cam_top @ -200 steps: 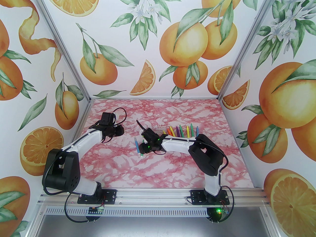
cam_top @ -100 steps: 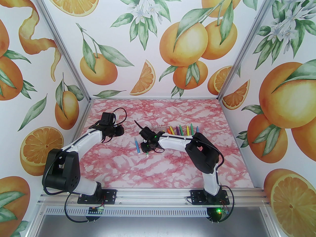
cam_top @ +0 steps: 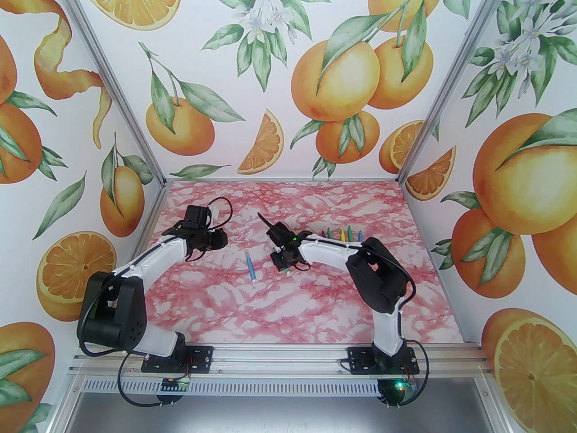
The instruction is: Open the pen caps
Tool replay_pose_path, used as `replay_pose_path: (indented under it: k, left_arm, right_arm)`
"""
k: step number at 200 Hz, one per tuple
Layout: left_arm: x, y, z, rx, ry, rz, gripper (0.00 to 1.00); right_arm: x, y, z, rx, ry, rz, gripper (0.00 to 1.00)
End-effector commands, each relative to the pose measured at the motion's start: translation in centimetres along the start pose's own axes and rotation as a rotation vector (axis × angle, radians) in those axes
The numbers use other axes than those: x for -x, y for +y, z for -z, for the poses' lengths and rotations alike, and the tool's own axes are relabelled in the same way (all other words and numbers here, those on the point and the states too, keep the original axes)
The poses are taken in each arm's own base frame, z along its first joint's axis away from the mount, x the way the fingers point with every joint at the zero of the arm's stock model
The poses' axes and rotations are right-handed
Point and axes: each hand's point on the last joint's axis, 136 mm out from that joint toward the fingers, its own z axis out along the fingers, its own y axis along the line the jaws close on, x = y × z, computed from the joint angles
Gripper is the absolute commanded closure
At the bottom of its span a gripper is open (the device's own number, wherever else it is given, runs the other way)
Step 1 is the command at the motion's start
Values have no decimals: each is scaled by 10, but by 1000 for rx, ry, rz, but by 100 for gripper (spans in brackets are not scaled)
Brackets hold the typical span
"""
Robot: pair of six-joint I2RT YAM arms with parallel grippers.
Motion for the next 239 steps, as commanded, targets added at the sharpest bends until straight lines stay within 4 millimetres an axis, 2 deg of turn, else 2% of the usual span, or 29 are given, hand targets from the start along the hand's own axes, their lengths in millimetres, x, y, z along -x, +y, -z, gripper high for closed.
replay_pose_path:
  k: [1, 28, 52, 98, 130, 154, 188, 239]
  left_arm:
    - [-10, 4, -5, -5, 40, -8, 100]
    - [-11, 3, -8, -3, 58, -14, 100]
    - [-14, 3, -16, -2, 82, -18, 100]
    - [-13, 2, -30, 12, 103, -31, 100]
    - [-4, 2, -39, 27, 110, -48, 99]
    - [-1, 5, -50, 51, 132, -58, 98]
    - [-3, 8, -65, 66, 168, -59, 90]
    - [-5, 11, -76, 84, 188, -61, 86]
  right_arm:
    - [-21, -32, 0, -111, 69, 29, 90]
    - [-23, -51, 1, -169, 78, 23, 90]
    - [-21, -56, 4, -173, 69, 13, 88]
    - [-13, -58, 19, -184, 23, -11, 69]
    - [1, -48, 43, -167, -82, -11, 58]
    - [10, -29, 55, -114, -160, 1, 54]
    - [14, -7, 58, -14, -221, -14, 52]
    - [10, 1, 55, 28, -234, -31, 52]
